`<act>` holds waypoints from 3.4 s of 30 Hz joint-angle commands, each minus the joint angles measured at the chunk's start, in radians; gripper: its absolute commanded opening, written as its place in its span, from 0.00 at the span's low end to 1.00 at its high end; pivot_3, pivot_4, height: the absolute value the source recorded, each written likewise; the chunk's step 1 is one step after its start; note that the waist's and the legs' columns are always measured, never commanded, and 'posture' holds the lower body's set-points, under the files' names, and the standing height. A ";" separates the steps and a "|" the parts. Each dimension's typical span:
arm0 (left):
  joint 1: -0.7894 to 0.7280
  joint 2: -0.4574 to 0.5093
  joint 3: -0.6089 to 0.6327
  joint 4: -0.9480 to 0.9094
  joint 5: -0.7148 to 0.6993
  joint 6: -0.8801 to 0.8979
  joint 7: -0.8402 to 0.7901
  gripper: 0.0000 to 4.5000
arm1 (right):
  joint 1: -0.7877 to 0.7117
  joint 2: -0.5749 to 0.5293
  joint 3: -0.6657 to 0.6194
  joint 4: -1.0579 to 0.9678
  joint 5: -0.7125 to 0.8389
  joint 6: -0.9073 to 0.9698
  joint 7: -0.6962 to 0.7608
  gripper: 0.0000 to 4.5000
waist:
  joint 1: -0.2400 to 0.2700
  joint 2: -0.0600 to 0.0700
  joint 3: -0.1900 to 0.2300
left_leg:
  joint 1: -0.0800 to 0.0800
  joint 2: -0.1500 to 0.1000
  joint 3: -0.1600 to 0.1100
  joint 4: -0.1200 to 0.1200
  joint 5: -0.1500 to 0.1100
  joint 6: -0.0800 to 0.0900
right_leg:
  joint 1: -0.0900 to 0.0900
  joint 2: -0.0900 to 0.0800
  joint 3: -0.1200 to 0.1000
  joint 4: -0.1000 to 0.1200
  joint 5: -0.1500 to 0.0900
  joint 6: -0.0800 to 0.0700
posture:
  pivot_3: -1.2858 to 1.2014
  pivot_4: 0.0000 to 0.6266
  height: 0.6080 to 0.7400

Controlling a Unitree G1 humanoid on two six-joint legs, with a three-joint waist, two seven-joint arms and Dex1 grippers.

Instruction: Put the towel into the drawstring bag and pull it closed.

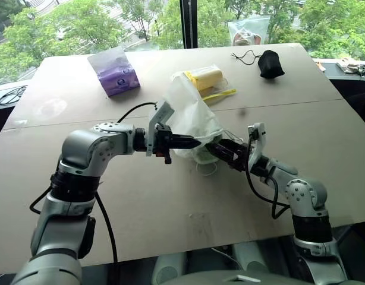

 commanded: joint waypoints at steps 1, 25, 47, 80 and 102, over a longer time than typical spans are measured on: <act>-0.057 0.003 -0.035 0.070 0.073 -0.109 -0.060 0.00 | 0.009 -0.043 0.038 -0.090 -0.048 -0.001 -0.046 0.95 | 0.002 0.000 0.000 | 0.000 0.000 0.000 0.000 0.000 0.000 | 0.000 0.000 0.000 0.000 0.000 0.000 | 0.52 0.24 1.00; -0.314 -0.052 -0.119 0.527 0.453 -0.641 -0.268 0.00 | -0.220 -0.225 0.206 0.270 -0.450 -0.239 -0.020 0.89 | 0.003 -0.001 0.000 | -0.003 -0.001 0.006 0.002 0.000 0.000 | 0.000 -0.001 0.001 0.000 0.002 -0.003 | 0.52 0.24 1.00; -0.098 -0.026 0.189 0.199 0.236 -0.293 -0.074 0.58 | -0.131 -0.193 0.097 -0.013 -0.327 -0.125 0.027 0.00 | 0.001 -0.001 0.000 | -0.003 0.000 0.000 0.002 -0.001 0.001 | -0.001 -0.002 0.000 0.001 0.002 -0.003 | 0.52 0.24 1.00; 0.361 -0.373 0.028 -0.111 0.393 -0.202 0.635 0.01 | -0.161 -0.175 0.023 -0.093 -0.254 -0.069 -0.022 0.00 | 0.036 0.002 -0.005 | 0.008 -0.002 -0.002 0.004 -0.001 0.001 | 0.011 -0.004 -0.002 0.001 0.001 0.000 | 0.52 0.24 1.00; -0.136 -0.150 0.561 0.150 0.170 -0.479 0.652 0.01 | -0.547 -0.153 -0.347 -0.069 0.186 -0.017 -0.161 0.00 | 0.030 0.001 0.000 | -0.002 -0.002 -0.004 0.003 -0.001 0.001 | 0.004 -0.003 -0.007 -0.002 0.003 -0.003 | 0.52 0.24 1.00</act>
